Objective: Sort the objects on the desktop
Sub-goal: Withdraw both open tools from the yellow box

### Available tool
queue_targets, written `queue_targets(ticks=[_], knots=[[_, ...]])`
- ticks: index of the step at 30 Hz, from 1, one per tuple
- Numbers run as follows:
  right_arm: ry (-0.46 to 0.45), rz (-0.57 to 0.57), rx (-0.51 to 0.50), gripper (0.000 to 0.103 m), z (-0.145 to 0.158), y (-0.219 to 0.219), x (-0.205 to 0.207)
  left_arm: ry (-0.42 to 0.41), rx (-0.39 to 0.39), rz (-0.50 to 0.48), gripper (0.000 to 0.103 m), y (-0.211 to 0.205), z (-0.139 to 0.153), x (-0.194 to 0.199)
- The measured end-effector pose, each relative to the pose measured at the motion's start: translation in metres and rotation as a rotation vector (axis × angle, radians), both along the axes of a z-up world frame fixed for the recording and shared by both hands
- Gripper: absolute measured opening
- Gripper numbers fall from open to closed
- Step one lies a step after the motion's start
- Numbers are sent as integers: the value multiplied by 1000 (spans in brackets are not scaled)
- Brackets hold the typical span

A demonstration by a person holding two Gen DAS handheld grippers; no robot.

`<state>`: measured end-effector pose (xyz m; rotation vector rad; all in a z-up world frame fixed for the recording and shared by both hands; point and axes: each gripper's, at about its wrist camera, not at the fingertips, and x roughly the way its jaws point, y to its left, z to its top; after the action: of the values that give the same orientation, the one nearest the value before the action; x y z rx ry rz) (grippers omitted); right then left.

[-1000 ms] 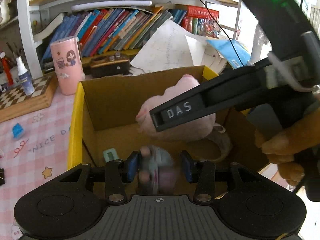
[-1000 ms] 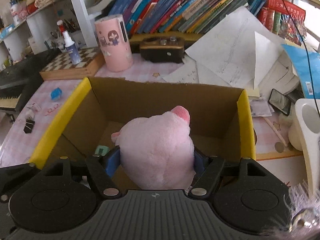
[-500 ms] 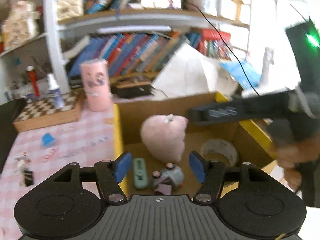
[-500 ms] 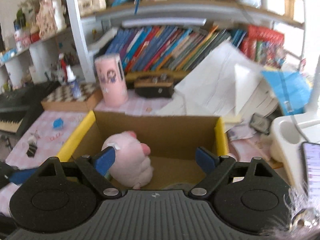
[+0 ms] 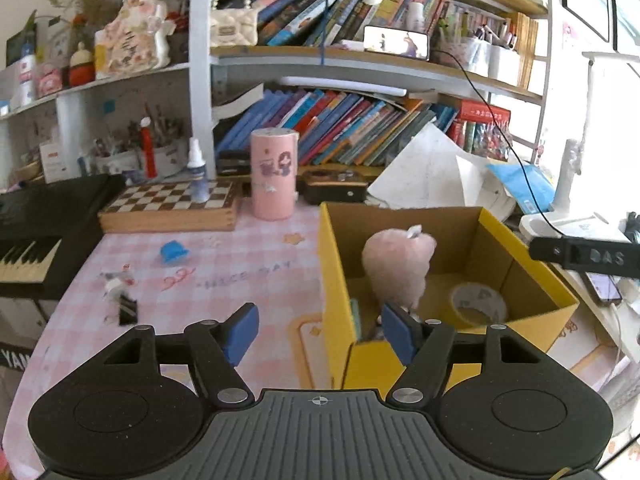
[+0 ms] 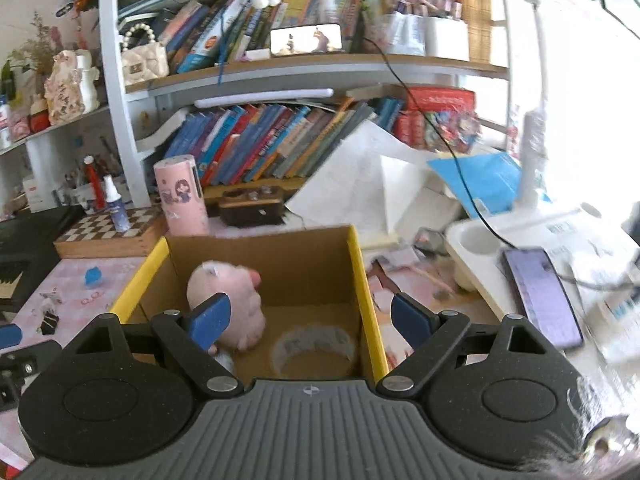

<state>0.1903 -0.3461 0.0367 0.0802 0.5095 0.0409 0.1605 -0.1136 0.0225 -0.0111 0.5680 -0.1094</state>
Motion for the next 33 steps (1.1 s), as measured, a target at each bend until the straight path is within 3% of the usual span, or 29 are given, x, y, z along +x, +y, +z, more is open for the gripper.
queue_targets(ticks=[12,25,33], knots=[[154,-68,-60,87,-36,55,-71,92,-1,35,71,52,-21,-48],[227,-8,-5,87,-50,126,-125,192,10,28,71,99,-38,-93],[250,55,-7,88,-52,162,-143,209,2,35,72,122,-42,-114]])
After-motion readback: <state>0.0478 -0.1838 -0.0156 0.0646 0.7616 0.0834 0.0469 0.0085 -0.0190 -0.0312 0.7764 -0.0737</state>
